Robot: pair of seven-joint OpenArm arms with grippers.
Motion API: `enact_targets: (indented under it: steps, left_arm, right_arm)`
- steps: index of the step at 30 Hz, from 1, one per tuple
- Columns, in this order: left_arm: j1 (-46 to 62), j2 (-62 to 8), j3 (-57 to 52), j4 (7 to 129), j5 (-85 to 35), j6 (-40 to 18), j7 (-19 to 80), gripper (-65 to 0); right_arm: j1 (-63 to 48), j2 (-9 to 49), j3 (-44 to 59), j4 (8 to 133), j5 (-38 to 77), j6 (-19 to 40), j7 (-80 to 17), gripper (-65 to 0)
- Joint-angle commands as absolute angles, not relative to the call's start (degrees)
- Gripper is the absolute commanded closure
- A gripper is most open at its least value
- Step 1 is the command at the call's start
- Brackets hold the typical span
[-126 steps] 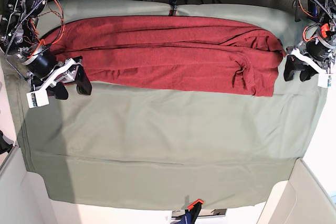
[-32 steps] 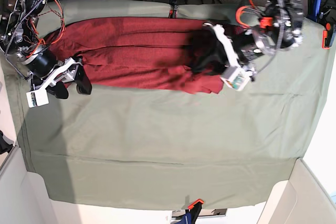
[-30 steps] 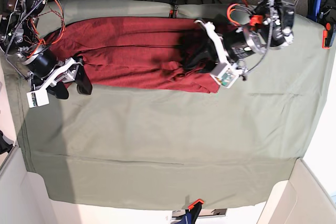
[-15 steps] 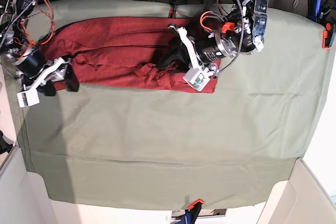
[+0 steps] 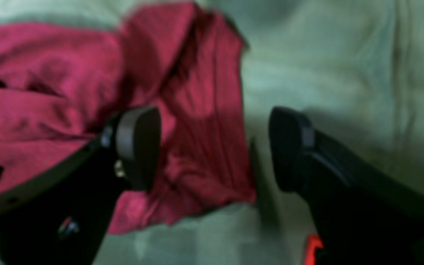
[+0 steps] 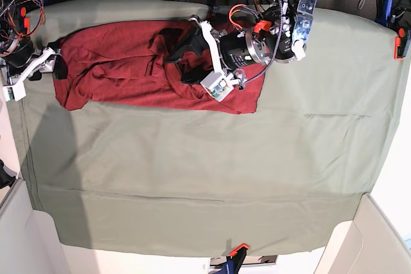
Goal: Fold the T-shirt properly
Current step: 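Grasp the band's end with the left gripper and fold it toward the right gripper, then fold the shirt's other end over with the right gripper toward the middle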
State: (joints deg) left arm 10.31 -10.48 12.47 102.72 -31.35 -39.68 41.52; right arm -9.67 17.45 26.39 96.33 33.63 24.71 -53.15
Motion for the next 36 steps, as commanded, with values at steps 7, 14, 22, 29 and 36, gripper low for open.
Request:
enact_targets:
  steps: [7, 14, 22, 29, 36]
  left_arm:
    - [9.7, -10.5, 11.3, 104.3, -34.6, -40.0, 40.2, -38.2]
    - [9.7, -10.5, 5.6, 108.8, -37.7, -40.0, 42.3, -38.2]
    - [9.7, -10.5, -1.0, 108.9, -40.5, -40.0, 43.6, -38.2]
    - [9.9, -12.8, -1.6, 108.9, -42.4, -40.0, 43.8, -38.2]
    - [9.8, -13.5, -4.0, 108.9, -42.6, -40.0, 44.0, -38.2]
  right_arm:
    - [-9.1, 18.0, 23.9, 92.0, 36.7, 26.0, -51.3, -44.7]
    - [-8.9, 16.2, 19.8, 92.1, 38.4, 27.2, -51.5, -44.7]
    - [-8.9, 12.7, 17.5, 92.5, 39.5, 28.4, -51.5, -44.7]
    - [-8.9, 12.0, 17.5, 94.3, 39.2, 28.4, -50.5, -43.3]
    - [-8.9, 12.1, 17.5, 94.3, 34.3, 29.1, -46.9, 0.0]
